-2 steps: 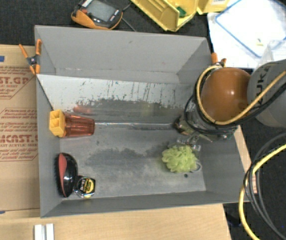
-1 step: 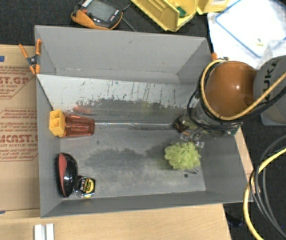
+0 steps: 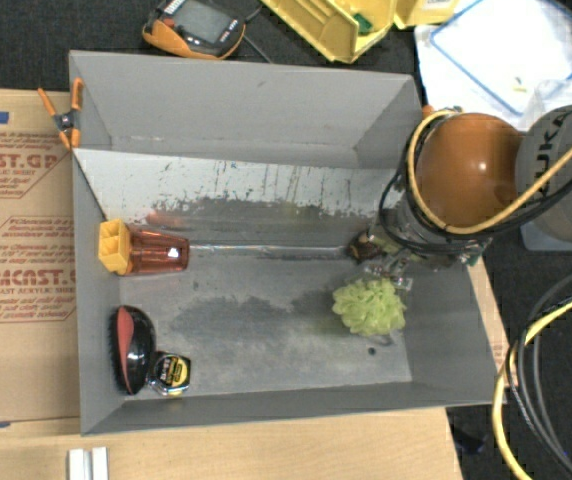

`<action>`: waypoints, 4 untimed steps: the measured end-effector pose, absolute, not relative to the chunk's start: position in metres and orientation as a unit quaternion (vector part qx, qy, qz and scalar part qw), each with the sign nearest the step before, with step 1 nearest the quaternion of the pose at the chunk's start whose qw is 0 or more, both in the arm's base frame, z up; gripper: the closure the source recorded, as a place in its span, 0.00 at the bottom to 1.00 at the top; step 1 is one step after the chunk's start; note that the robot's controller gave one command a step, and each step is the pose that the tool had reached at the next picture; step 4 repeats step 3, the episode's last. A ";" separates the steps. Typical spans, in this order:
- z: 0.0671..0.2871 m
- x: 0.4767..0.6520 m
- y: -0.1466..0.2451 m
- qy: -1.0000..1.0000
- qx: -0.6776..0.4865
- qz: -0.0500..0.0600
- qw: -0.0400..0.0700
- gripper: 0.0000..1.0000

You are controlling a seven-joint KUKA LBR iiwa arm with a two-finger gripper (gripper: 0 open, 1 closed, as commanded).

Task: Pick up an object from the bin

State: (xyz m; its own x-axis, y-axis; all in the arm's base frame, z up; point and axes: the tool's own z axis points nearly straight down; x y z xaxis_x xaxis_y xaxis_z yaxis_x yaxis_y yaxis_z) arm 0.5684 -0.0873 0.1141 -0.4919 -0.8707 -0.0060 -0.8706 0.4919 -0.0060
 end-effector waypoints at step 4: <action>0.171 0.568 -0.086 0.864 -0.504 0.000 0.004 1.00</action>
Offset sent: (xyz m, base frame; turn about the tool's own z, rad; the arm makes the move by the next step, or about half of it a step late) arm 0.0000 0.0002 0.0638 0.0002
